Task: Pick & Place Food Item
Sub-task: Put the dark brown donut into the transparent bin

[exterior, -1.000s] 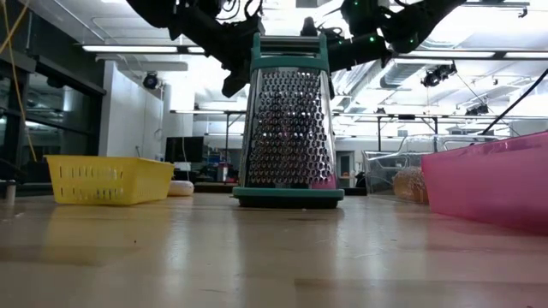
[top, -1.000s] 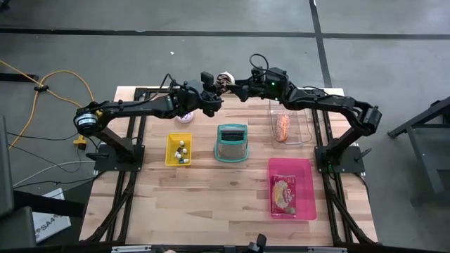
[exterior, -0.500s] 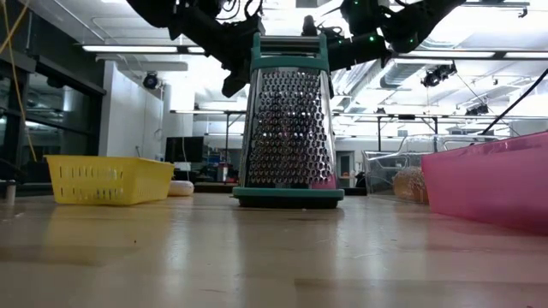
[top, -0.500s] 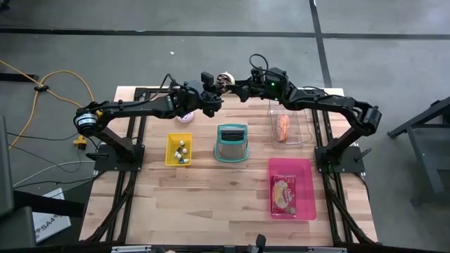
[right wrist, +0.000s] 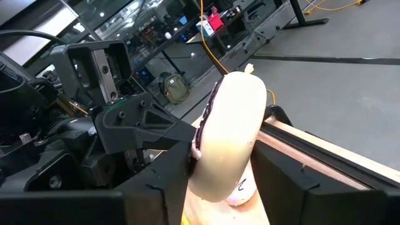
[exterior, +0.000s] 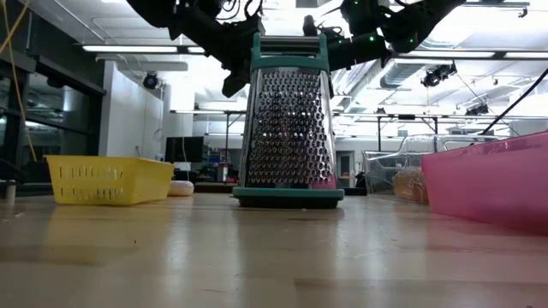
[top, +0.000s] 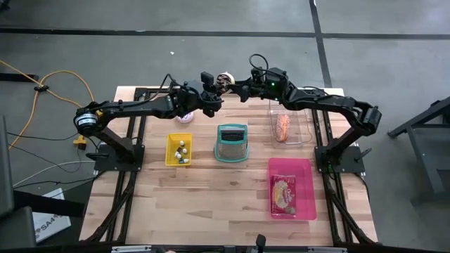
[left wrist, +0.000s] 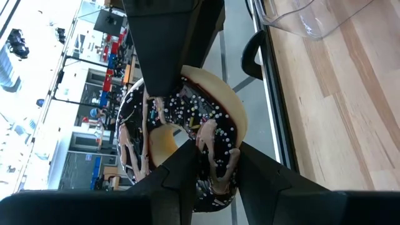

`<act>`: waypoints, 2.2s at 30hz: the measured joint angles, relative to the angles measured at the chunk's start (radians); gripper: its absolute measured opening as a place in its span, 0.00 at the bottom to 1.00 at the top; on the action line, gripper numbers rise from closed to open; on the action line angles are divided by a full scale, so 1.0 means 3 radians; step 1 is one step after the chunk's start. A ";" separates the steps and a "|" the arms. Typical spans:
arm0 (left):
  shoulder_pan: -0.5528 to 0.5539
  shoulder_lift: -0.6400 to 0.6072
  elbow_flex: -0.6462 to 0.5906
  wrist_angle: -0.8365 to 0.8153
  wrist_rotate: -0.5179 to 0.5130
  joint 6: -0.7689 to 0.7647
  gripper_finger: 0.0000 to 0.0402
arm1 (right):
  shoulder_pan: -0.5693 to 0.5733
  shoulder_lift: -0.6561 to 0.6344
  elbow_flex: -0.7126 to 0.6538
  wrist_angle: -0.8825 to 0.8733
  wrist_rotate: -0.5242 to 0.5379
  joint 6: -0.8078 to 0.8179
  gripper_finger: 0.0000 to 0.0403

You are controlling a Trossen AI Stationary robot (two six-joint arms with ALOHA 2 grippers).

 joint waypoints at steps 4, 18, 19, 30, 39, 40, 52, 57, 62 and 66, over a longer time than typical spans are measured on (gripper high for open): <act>0.0000 0.0000 0.0000 0.0000 0.0000 0.0000 0.24 | 0.0000 0.0000 0.0000 0.0000 -0.0001 0.0000 0.35; 0.0000 -0.0001 0.0000 0.0003 -0.0003 -0.0007 0.24 | 0.0001 0.0000 0.0000 0.0000 -0.0004 0.0001 0.23; 0.0000 -0.0001 0.0000 0.0003 -0.0004 -0.0032 0.24 | 0.0001 0.0000 0.0000 -0.0001 -0.0004 0.0001 0.22; -0.0025 0.0000 0.0000 0.0003 -0.0080 -0.0178 0.24 | 0.0000 0.0000 0.0000 -0.0001 -0.0025 0.0001 0.23; -0.0078 -0.0001 0.0000 0.0005 -0.0271 -0.0073 0.26 | 0.0001 0.0000 0.0000 -0.0003 -0.0031 0.0002 0.22; -0.0078 0.0000 0.0000 0.0005 -0.0271 -0.0074 0.27 | 0.0001 0.0000 0.0000 -0.0003 -0.0030 0.0006 0.22; -0.0077 0.0000 0.0000 0.0005 -0.0280 -0.0116 0.43 | 0.0000 0.0000 0.0000 -0.0006 -0.0028 0.0014 0.22; -0.0114 -0.0001 0.0000 0.0004 -0.0280 -0.0114 0.44 | 0.0000 0.0000 0.0000 -0.0006 -0.0017 0.0014 0.22; -0.0140 0.0000 0.0000 0.0005 -0.0416 -0.0112 0.44 | 0.0001 0.0000 0.0000 -0.0008 0.0004 0.0012 0.22; -0.0139 0.0000 0.0000 0.0004 -0.0533 -0.0140 0.44 | 0.0000 0.0000 0.0000 -0.0067 0.0133 -0.0004 0.22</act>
